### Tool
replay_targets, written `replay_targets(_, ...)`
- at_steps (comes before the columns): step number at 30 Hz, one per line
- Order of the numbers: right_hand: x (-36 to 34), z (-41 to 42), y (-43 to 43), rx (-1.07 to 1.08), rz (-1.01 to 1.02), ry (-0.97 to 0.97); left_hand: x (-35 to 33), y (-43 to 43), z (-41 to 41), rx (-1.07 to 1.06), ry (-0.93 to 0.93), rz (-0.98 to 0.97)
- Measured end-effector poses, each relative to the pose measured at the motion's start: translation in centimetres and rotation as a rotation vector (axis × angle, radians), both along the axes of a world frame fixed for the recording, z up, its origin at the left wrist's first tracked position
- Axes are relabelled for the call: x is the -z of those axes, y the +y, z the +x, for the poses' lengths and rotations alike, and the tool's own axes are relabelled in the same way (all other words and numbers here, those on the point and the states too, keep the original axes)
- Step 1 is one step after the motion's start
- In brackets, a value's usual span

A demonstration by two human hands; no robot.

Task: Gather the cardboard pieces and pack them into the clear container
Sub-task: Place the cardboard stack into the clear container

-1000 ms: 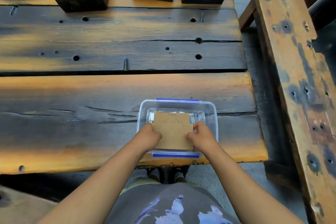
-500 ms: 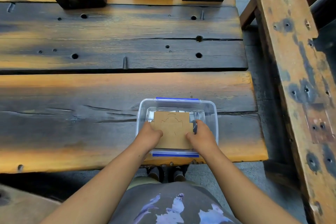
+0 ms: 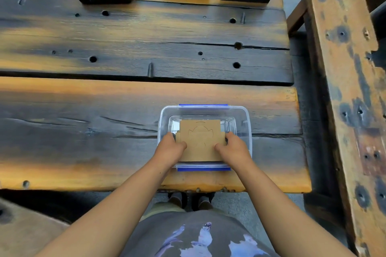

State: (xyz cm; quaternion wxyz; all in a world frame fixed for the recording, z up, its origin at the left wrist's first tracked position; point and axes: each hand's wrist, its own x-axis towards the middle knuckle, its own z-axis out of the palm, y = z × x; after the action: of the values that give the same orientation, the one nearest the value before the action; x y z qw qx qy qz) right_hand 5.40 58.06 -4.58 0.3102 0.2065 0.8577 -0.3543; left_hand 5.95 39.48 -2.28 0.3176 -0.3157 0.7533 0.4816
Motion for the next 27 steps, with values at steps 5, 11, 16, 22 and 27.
replay_targets(5, 0.2, -0.6, 0.1, -0.002, 0.021, -0.008, 0.2, -0.1, -0.2, 0.069, -0.004, -0.009)
replay_targets(11, 0.2, -0.8, 0.0, -0.009, 0.042, -0.013, 0.4, -0.3, -0.2, 0.129, 0.000, -0.011)
replay_targets(16, 0.2, -1.1, 0.1, -0.010, 0.032, -0.012, 0.5, 0.0, -0.4, 0.140, 0.025, 0.004)
replay_targets(22, 0.1, -1.2, 0.4, 0.007, -0.011, -0.017, 0.1, 0.2, -0.6, 0.126, 0.017, -0.025)
replay_targets(27, -0.2, -1.3, 0.3, -0.012, -0.005, -0.012, -0.4, 0.1, -0.5, 0.097, 0.033, -0.039)
